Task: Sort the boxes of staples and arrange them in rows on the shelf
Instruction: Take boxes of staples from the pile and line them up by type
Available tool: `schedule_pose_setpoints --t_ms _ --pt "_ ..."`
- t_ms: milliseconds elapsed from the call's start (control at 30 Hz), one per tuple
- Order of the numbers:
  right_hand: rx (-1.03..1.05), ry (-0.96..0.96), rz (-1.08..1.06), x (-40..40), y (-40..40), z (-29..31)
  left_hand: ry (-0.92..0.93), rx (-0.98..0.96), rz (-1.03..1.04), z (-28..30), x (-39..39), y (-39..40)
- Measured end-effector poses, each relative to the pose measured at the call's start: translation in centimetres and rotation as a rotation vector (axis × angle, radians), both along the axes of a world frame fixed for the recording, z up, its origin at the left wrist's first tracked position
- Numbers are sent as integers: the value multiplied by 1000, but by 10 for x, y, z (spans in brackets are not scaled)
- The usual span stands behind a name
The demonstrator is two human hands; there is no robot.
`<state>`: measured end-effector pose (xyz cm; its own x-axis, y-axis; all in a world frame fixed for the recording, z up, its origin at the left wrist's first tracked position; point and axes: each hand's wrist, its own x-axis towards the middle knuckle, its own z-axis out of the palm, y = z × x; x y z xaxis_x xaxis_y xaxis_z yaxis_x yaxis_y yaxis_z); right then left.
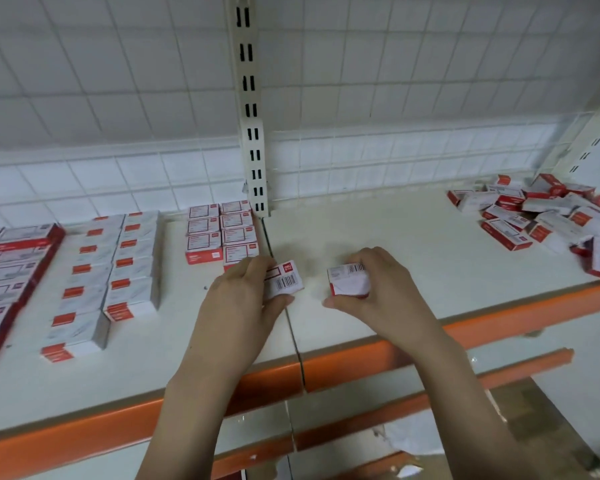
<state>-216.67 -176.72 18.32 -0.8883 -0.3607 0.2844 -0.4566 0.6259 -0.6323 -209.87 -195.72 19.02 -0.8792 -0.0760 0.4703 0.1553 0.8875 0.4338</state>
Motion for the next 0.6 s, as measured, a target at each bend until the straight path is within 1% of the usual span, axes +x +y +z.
schedule_pose_setpoints --t_ms 100,233,367,500,600 --pt "17 -69 -1 10 -8 4 19 -20 1 -1 10 -9" --pt "36 -103 26 20 -16 11 -14 89 39 2 20 -12" --pt "-9 -156 108 22 -21 14 -33 21 40 0 24 -20" --pt "2 -201 191 22 -23 10 -42 31 61 -2 31 -26" --pt "-22 -273 245 22 -19 3 -28 24 66 -4 35 -23"
